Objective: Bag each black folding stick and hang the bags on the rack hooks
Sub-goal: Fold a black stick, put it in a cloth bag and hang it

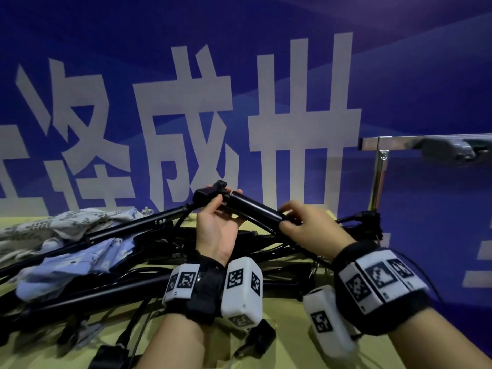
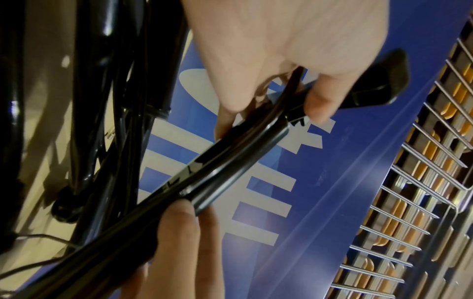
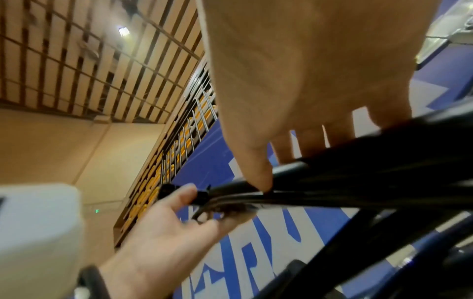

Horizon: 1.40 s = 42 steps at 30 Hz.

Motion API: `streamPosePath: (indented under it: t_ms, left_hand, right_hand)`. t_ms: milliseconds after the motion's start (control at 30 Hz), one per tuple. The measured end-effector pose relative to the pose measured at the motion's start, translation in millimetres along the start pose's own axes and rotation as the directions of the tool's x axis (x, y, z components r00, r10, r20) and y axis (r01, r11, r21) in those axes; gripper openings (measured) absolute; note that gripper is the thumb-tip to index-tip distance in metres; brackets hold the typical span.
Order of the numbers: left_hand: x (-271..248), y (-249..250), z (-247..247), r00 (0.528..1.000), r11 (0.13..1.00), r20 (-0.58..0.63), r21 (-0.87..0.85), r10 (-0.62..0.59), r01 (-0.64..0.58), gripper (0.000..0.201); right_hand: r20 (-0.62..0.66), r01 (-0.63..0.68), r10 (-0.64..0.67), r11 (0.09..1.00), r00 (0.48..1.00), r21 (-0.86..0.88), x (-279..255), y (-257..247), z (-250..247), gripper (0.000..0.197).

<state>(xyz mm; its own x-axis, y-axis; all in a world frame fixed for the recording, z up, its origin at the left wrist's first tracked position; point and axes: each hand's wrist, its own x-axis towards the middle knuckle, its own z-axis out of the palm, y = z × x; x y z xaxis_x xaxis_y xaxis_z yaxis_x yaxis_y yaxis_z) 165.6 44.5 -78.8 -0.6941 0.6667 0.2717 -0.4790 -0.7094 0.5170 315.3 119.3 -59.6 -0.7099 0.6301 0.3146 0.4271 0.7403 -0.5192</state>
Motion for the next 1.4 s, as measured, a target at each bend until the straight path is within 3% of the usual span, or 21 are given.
streamPosePath:
  t_ms: [67,167,233,367,533,667,767,933,1033,1167,1267,1400]
  left_hand:
    - [1,0,0,0.999,0.999,0.046,0.054,0.007,-0.009,0.013]
    - [5,-4,-2,0.999,0.994,-0.029,0.112,0.020,-0.017,0.045]
    - [6,-8,-1,0.992,0.993,-0.112,0.114,0.056,-0.044,0.052]
    - [5,-5,4,0.979,0.996,-0.190,0.055,0.078,-0.069,0.028]
    - [4,4,3,0.984,0.994,-0.177,-0.114,-0.027,0.006,0.037]
    - [9,7,-2,0.974,0.987,-0.207,-0.148,-0.090,0.059,0.042]
    - [15,11,-6,0.946,0.983,-0.319,-0.186,-0.054,-0.007,0.035]
    - [21,16,-17,0.889,0.999,-0.456,-0.011,-0.046,0.046,0.019]
    - [18,17,-11,0.918,0.999,-0.392,-0.026,-0.052,0.046,0.010]
    - [13,17,-2,0.948,0.996,-0.316,0.055,-0.047,0.068,0.013]
    - [9,20,2,0.947,0.982,-0.309,0.130,-0.091,0.136,0.032]
    - [7,25,2,0.950,0.965,-0.294,0.199,-0.106,0.170,0.039]
  right_hand:
    - [0.057,0.004,-0.003,1.000,0.998,-0.023,4,-1,7,0.033]
    - [0.049,0.063,-0.059,0.994,0.997,-0.095,4,3,12,0.041]
    - [0.048,0.098,-0.093,0.989,0.994,-0.110,2,3,13,0.047]
    - [0.043,0.114,-0.112,0.992,0.993,-0.055,2,1,14,0.048]
    - [0.088,0.072,-0.093,0.975,0.992,0.209,3,3,18,0.038]
    - [0.064,0.095,-0.105,0.984,0.992,0.148,2,2,21,0.038]
    - [-0.044,0.139,-0.139,0.990,0.989,0.002,-1,2,17,0.040]
    - [-0.127,0.210,-0.205,0.977,0.970,0.024,-2,8,13,0.049]
    - [-0.083,0.218,-0.221,0.975,0.972,-0.047,0,12,12,0.055]
    - [-0.035,0.208,-0.211,0.976,0.977,-0.070,0,18,10,0.058]
    - [-0.006,0.215,-0.217,0.972,0.976,-0.093,-2,20,9,0.057]
    - [0.018,0.240,-0.239,0.968,0.971,-0.068,-2,20,10,0.057]
